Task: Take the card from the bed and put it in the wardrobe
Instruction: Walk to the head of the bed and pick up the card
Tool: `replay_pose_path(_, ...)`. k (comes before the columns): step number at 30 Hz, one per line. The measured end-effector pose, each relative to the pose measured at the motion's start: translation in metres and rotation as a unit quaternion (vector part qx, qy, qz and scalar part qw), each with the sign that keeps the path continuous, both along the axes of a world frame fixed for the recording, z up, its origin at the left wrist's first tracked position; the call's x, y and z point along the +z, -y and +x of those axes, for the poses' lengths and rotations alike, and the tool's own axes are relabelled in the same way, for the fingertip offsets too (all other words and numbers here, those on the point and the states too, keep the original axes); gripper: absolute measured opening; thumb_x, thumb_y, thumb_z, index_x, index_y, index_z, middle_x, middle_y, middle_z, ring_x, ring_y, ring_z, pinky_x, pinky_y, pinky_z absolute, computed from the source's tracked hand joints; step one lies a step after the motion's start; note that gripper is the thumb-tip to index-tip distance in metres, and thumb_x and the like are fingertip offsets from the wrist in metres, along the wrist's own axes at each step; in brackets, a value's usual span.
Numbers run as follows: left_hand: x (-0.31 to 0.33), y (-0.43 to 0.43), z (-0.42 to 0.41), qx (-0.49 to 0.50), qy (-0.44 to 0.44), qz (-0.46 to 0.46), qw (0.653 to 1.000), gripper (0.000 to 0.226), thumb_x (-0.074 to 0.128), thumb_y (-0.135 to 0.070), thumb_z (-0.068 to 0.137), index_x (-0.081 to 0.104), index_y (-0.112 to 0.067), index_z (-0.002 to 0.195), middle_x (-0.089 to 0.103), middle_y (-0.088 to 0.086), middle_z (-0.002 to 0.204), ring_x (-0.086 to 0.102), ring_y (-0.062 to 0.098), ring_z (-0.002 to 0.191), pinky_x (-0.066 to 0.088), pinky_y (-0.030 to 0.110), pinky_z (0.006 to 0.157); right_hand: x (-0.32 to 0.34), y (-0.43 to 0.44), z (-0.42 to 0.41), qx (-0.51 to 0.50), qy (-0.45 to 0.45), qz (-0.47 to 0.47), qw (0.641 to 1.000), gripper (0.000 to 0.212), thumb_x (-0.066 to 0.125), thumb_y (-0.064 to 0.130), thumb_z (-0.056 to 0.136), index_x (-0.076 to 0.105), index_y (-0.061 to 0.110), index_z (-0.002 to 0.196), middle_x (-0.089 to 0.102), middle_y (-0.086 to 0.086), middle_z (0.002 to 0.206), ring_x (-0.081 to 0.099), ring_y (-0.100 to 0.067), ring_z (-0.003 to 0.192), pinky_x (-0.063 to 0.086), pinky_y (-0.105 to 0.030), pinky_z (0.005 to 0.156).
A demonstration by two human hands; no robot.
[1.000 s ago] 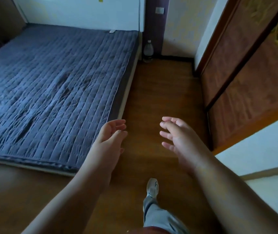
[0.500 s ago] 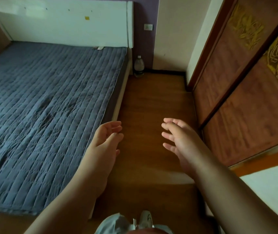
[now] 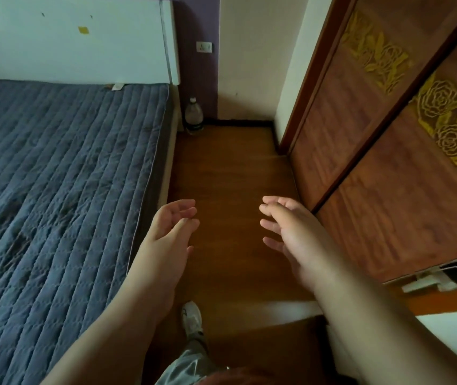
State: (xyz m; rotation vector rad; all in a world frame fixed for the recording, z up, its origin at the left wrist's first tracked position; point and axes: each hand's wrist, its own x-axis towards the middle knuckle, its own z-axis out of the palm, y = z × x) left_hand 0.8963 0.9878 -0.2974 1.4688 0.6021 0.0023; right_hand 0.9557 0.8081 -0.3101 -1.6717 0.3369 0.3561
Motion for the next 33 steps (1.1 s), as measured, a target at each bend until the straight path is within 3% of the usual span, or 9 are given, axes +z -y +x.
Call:
replay_pose_path(11, -0.008, -0.079, 0.15, -0.055, -0.011, 0.002, 0.998, 0.027, 0.059, -0.02, 0.098, 0.067, -0.038, 0.117, 0.067, -0.016, 0.118, 0.061, 0.001, 0.095, 0.051, 0.041, 0.095, 0.005, -0.084, 0.128, -0.056, -0.012, -0.005, 0.998, 0.028, 0.063, 0.03, 0.097, 0.064, 0.032, 0.125, 0.062, 0.016, 0.12, 0.061, -0.009, 0.115, 0.053, -0.043, 0.103)
replay_pose_path(14, -0.011, -0.089, 0.177, -0.061, -0.022, 0.003, 0.998, 0.026, 0.059, -0.022, 0.098, 0.067, -0.039, 0.116, 0.067, -0.019, 0.117, 0.06, -0.001, 0.102, 0.05, 0.042, 0.098, 0.004, -0.095, 0.15, -0.052, -0.021, 0.0, 0.998, 0.034, 0.061, 0.031, 0.098, 0.061, 0.031, 0.133, 0.06, 0.016, 0.126, 0.058, -0.007, 0.12, 0.052, -0.04, 0.104)
replay_pose_path(18, -0.016, -0.095, 0.213, -0.068, -0.031, -0.006, 0.997, 0.026, 0.059, -0.021, 0.098, 0.067, -0.039, 0.115, 0.068, -0.019, 0.113, 0.061, -0.003, 0.079, 0.053, 0.036, 0.083, 0.001, -0.104, 0.184, -0.051, -0.031, 0.006, 0.998, 0.037, 0.061, 0.032, 0.099, 0.06, 0.03, 0.136, 0.06, 0.012, 0.131, 0.057, -0.006, 0.122, 0.05, -0.039, 0.106)
replay_pose_path(22, -0.019, -0.099, 0.255, -0.067, -0.033, 0.003, 0.997, 0.026, 0.058, -0.021, 0.099, 0.066, -0.038, 0.117, 0.067, -0.017, 0.116, 0.063, 0.001, 0.089, 0.055, 0.038, 0.085, -0.005, -0.104, 0.224, -0.056, -0.034, 0.006, 0.998, 0.035, 0.062, 0.03, 0.098, 0.065, 0.028, 0.132, 0.063, 0.014, 0.126, 0.057, -0.005, 0.12, 0.047, -0.041, 0.11)
replay_pose_path(25, -0.017, -0.1, 0.291, -0.065, -0.035, 0.02, 0.997, 0.026, 0.058, -0.022, 0.098, 0.066, -0.04, 0.115, 0.066, -0.016, 0.119, 0.064, 0.007, 0.105, 0.054, 0.048, 0.098, -0.01, -0.102, 0.263, -0.055, -0.031, 0.024, 0.998, 0.032, 0.06, 0.028, 0.099, 0.065, 0.027, 0.131, 0.065, 0.009, 0.128, 0.058, -0.005, 0.118, 0.05, -0.035, 0.104)
replay_pose_path(27, -0.016, -0.099, 0.318, -0.061, -0.029, 0.028, 0.997, 0.025, 0.058, -0.022, 0.099, 0.065, -0.039, 0.116, 0.065, -0.016, 0.121, 0.063, 0.006, 0.107, 0.052, 0.045, 0.099, -0.013, -0.1, 0.295, -0.049, -0.023, 0.032, 0.998, 0.03, 0.059, 0.029, 0.099, 0.065, 0.029, 0.128, 0.065, 0.011, 0.127, 0.058, -0.006, 0.117, 0.05, -0.033, 0.098)
replay_pose_path(33, -0.007, -0.084, 0.417, -0.058, -0.02, 0.05, 0.997, 0.026, 0.057, -0.025, 0.099, 0.064, -0.041, 0.119, 0.066, -0.019, 0.12, 0.064, 0.002, 0.083, 0.054, 0.039, 0.088, -0.017, -0.087, 0.408, -0.037, -0.02, 0.051, 0.998, 0.021, 0.063, 0.03, 0.098, 0.065, 0.034, 0.119, 0.063, 0.014, 0.116, 0.058, 0.0, 0.106, 0.05, -0.027, 0.085)
